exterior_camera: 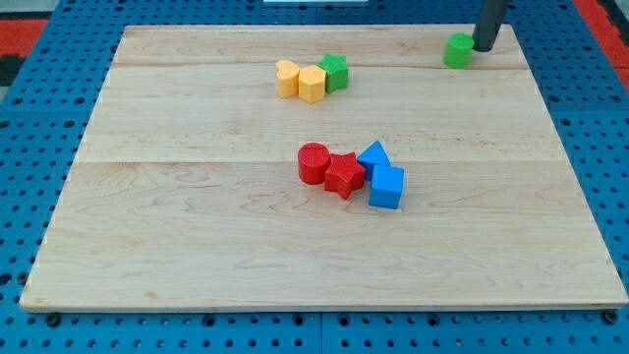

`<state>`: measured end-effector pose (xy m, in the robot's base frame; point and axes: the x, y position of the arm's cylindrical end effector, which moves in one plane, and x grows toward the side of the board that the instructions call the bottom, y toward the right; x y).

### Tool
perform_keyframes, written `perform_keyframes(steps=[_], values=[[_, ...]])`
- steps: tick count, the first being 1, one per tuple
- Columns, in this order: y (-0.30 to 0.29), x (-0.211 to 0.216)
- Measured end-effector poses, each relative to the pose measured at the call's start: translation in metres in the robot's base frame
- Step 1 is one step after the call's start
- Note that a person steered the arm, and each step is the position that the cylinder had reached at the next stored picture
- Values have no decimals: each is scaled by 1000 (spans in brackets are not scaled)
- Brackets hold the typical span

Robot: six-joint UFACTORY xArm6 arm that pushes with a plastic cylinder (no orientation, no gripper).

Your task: Push the green circle closer to green star

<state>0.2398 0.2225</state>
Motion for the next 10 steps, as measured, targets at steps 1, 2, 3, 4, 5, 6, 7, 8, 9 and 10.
perform_keyframes(steps=[1,2,3,4,5,6,7,8,9,10], values=[[-16,2],[-31,4],[-55,4],[-77,5],[-86,14],[-86,25],[-99,34],[-124,42],[-144,50],[-150,52]])
